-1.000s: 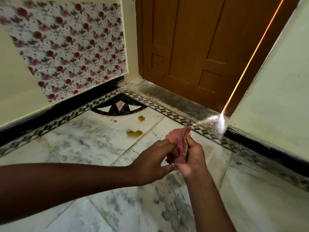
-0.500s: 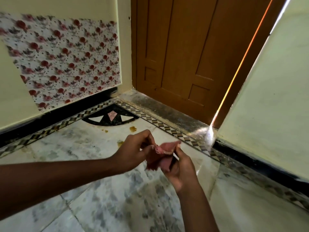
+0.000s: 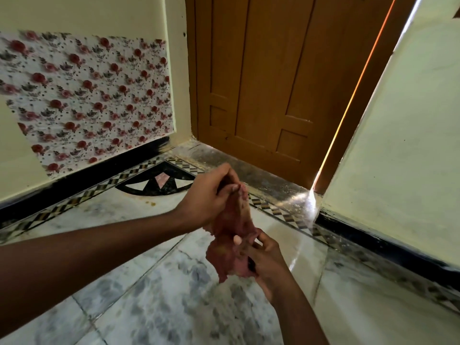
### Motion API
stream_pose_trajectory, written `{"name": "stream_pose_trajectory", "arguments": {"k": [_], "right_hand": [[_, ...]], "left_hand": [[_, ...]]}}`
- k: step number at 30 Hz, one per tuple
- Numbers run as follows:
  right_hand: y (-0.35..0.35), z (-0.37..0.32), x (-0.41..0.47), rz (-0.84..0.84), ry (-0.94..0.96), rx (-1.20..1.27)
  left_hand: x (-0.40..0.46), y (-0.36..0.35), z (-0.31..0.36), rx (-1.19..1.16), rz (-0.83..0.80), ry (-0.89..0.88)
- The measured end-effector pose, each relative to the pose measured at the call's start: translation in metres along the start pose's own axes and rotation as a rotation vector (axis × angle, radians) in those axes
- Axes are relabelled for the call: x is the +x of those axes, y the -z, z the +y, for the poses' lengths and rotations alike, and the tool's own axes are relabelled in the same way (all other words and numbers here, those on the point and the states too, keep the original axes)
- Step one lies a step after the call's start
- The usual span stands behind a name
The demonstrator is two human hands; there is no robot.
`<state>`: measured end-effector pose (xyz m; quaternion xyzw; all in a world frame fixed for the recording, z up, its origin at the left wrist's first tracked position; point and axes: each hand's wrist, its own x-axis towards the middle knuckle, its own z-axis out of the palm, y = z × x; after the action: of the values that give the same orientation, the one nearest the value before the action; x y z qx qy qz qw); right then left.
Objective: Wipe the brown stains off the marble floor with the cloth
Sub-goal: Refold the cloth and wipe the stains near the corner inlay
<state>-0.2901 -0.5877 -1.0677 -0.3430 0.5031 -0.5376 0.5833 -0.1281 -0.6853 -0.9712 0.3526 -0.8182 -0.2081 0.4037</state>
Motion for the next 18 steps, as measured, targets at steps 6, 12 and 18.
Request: {"name": "stream_pose_trajectory", "arguments": {"k": [6,12,18], "right_hand": [[-0.011,-0.005,0.004,0.012,0.044,-0.156],[-0.013,-0.014,-0.002,-0.029,0.029,-0.063],[-0.011,-0.026,-0.012,-0.032,0.002,-0.036]], "left_hand": [[0.014,-0.002,-0.014,0.01,0.026,0.092],[-0.011,-0.014,-0.061,-0.265,-0.109,0.695],[-0.09,-0.015,-0.077,-0.562,-0.497,1.281]]}}
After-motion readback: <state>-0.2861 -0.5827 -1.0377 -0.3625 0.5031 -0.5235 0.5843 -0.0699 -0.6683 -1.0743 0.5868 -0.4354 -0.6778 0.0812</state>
